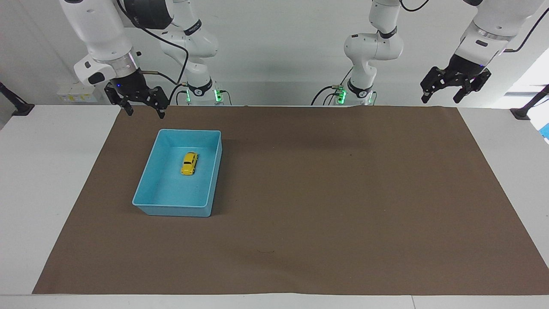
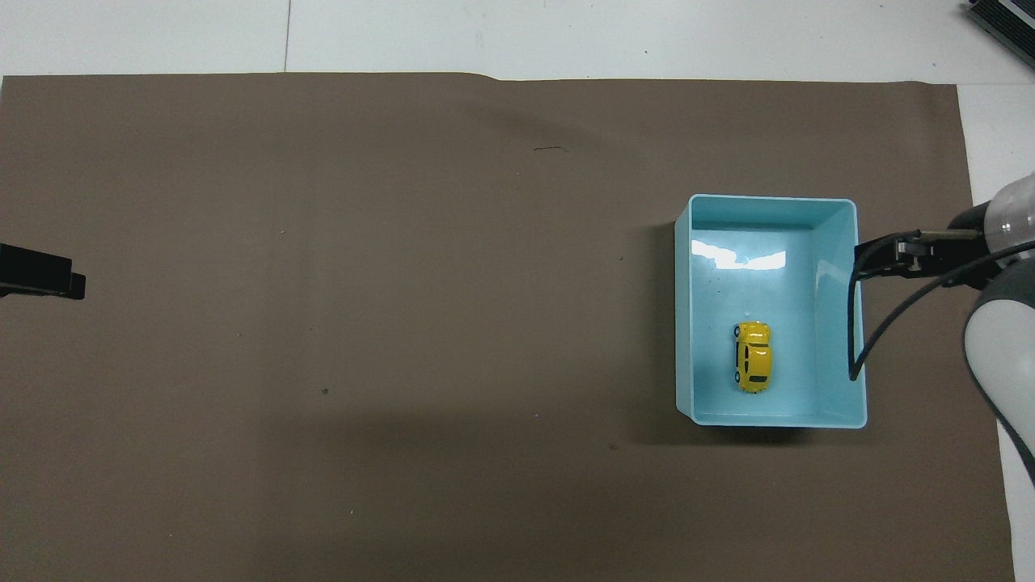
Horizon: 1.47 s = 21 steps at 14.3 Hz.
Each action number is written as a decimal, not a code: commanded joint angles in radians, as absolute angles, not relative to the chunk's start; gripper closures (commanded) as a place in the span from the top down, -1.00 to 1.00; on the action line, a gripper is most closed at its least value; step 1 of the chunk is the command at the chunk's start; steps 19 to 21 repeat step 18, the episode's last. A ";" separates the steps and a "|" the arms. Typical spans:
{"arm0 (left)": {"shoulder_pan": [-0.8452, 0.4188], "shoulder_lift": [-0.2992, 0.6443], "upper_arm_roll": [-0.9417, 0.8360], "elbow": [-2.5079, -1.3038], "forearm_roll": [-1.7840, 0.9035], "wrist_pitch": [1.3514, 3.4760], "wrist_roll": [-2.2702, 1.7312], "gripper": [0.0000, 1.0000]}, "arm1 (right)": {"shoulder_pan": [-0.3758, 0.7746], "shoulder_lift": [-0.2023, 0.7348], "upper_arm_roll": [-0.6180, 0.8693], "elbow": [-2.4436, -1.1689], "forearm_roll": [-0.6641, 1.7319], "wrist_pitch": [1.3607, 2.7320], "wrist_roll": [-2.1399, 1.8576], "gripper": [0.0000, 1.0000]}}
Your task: Wind up and store yellow beetle car
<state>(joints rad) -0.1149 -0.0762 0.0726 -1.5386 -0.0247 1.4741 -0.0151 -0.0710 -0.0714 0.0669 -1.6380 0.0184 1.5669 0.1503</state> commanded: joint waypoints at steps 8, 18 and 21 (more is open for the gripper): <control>-0.101 -0.098 0.063 -1.559 -0.020 1.471 -0.008 1.00 | -0.071 -0.066 0.063 -1.631 0.032 1.551 0.170 1.00; -0.101 -0.098 0.063 -1.559 -0.020 1.471 -0.009 1.00 | -0.071 -0.067 0.064 -1.632 0.021 1.543 0.164 1.00; -0.101 -0.098 0.063 -1.559 -0.020 1.471 -0.009 1.00 | -0.071 -0.067 0.064 -1.632 0.021 1.543 0.164 1.00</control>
